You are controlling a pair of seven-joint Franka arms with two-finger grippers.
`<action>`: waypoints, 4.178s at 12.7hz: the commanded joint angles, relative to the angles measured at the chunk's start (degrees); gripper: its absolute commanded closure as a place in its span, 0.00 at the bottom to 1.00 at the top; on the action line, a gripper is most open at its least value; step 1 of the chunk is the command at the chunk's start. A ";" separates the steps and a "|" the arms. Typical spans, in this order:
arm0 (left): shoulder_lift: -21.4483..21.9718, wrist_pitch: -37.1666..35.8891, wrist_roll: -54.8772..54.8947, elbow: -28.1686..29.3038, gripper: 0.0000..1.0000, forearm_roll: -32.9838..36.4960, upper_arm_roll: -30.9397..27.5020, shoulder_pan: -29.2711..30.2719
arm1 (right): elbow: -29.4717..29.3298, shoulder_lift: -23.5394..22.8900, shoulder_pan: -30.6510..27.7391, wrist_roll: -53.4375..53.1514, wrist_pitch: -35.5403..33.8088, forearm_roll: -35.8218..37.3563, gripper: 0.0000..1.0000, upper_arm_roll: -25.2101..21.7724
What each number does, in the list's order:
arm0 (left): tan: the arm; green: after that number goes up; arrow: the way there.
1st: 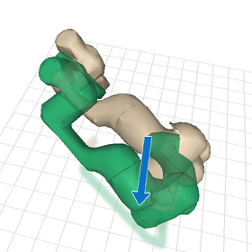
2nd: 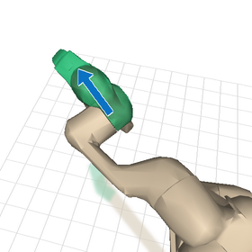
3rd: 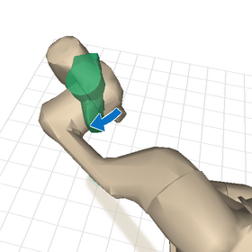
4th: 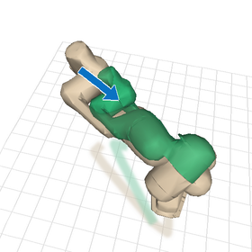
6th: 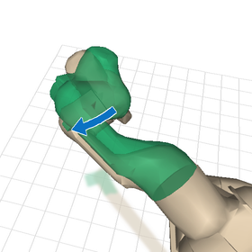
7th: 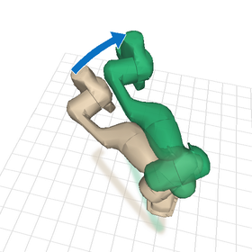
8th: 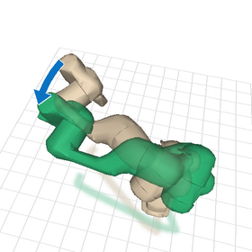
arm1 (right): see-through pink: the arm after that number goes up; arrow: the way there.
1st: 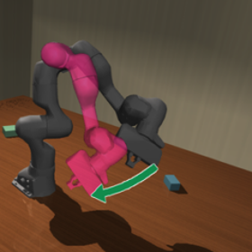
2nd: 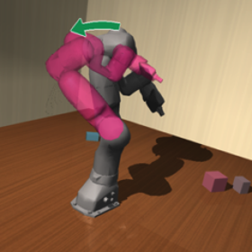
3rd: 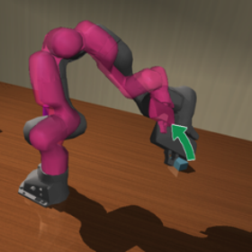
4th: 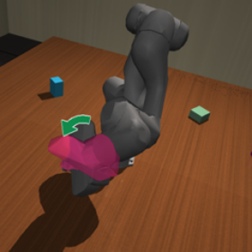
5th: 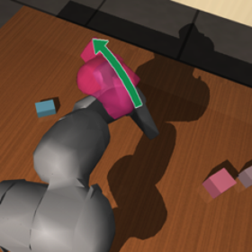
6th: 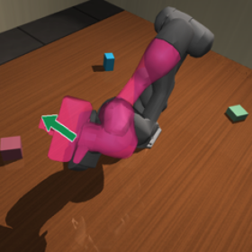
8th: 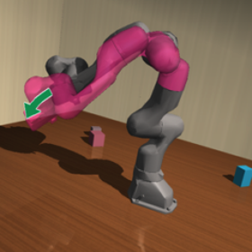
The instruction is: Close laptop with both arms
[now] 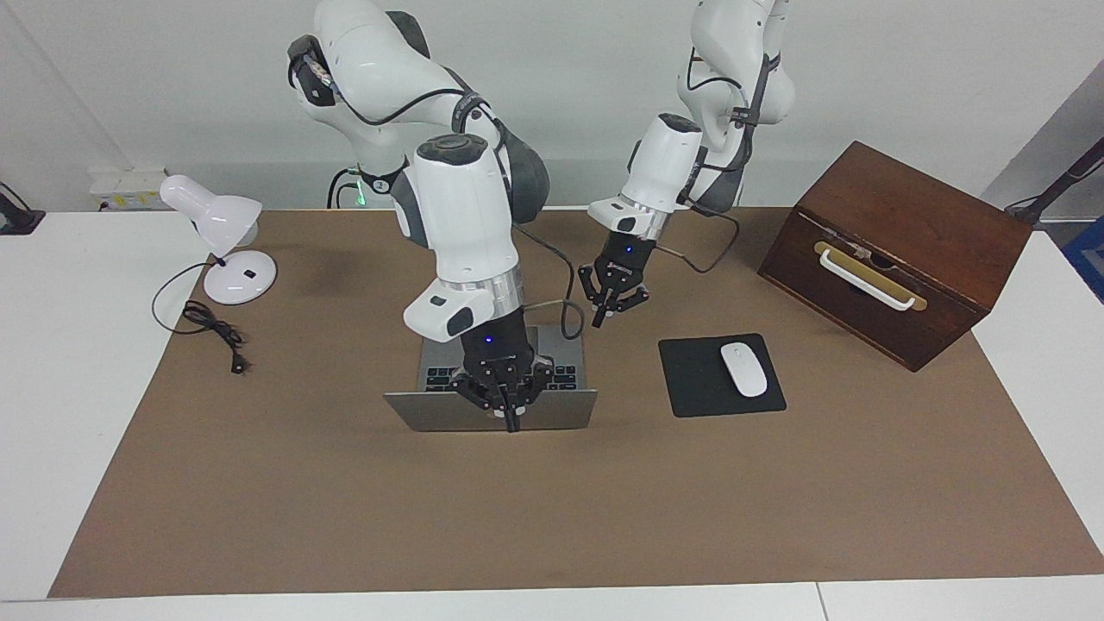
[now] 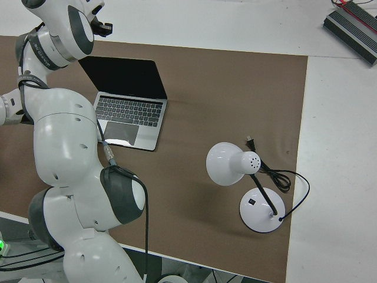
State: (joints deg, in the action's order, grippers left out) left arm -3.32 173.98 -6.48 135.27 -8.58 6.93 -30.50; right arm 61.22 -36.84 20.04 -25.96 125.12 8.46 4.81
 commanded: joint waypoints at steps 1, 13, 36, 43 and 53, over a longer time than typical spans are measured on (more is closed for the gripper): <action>-6.41 8.79 1.20 -0.19 1.00 -0.21 -0.95 -2.97 | -1.45 -1.74 -0.27 -0.75 0.47 0.41 1.00 -0.15; -12.68 26.76 0.76 6.49 1.00 -0.65 -0.95 -7.20 | -1.19 -1.04 -2.29 -0.05 -12.17 1.64 1.00 -0.33; -12.06 26.76 6.03 11.94 1.00 -0.65 -1.22 -7.29 | 5.74 3.88 -2.46 -1.72 -27.04 -16.00 1.00 -0.77; -12.50 26.76 6.48 11.86 1.00 -0.65 -1.31 -6.50 | 15.58 8.44 -5.28 -1.90 -29.41 -24.72 1.00 -0.86; -15.31 26.76 8.41 9.84 1.00 -0.74 -1.48 -6.32 | 28.77 12.68 -5.63 -0.49 -22.22 -24.37 1.00 -0.94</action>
State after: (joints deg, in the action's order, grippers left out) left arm -14.96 201.32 -0.94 144.39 -8.55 6.52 -37.91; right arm 85.22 -26.49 14.81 -26.58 99.78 -14.90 3.39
